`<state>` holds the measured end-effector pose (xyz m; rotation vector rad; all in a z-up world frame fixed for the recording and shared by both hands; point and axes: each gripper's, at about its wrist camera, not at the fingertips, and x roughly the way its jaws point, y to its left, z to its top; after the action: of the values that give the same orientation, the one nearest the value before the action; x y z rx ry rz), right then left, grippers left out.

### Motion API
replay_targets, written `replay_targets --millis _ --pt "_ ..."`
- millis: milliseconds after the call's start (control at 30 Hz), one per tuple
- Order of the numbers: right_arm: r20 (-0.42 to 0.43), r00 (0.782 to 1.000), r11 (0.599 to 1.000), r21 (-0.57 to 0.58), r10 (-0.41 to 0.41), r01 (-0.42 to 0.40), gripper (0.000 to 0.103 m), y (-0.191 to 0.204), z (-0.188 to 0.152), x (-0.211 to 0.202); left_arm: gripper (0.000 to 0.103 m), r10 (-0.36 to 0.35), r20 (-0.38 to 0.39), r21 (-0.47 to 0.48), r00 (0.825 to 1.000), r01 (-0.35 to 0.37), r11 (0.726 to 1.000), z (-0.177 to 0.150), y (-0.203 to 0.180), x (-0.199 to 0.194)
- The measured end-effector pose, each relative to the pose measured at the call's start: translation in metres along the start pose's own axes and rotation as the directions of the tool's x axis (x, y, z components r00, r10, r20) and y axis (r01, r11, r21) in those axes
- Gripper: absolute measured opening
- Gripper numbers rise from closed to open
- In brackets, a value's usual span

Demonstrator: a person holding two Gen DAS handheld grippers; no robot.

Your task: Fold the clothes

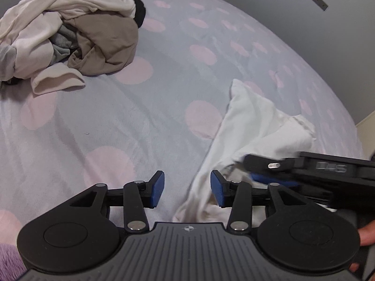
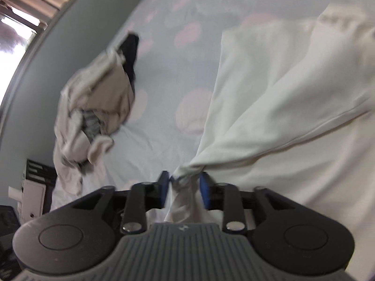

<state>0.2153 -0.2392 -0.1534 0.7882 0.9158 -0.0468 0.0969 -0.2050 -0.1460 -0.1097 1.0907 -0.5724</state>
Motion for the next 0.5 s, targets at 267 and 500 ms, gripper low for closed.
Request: replay_targets --millis 267,500 --pt "0.189 0.975 0.990 -0.046 -0.121 0.132 0.036 -0.043 -0.020 -0.093 0.043 0.039 -0.025 0.168 0.999 -0.034 0.985 -0.011 -0.037 0.002" --pt "0.197 0.957 0.973 -0.043 -0.213 0.225 0.036 -0.081 -0.038 -0.106 0.040 0.189 -0.096 0.285 0.977 -0.155 0.946 -0.018 -0.043 0.036"
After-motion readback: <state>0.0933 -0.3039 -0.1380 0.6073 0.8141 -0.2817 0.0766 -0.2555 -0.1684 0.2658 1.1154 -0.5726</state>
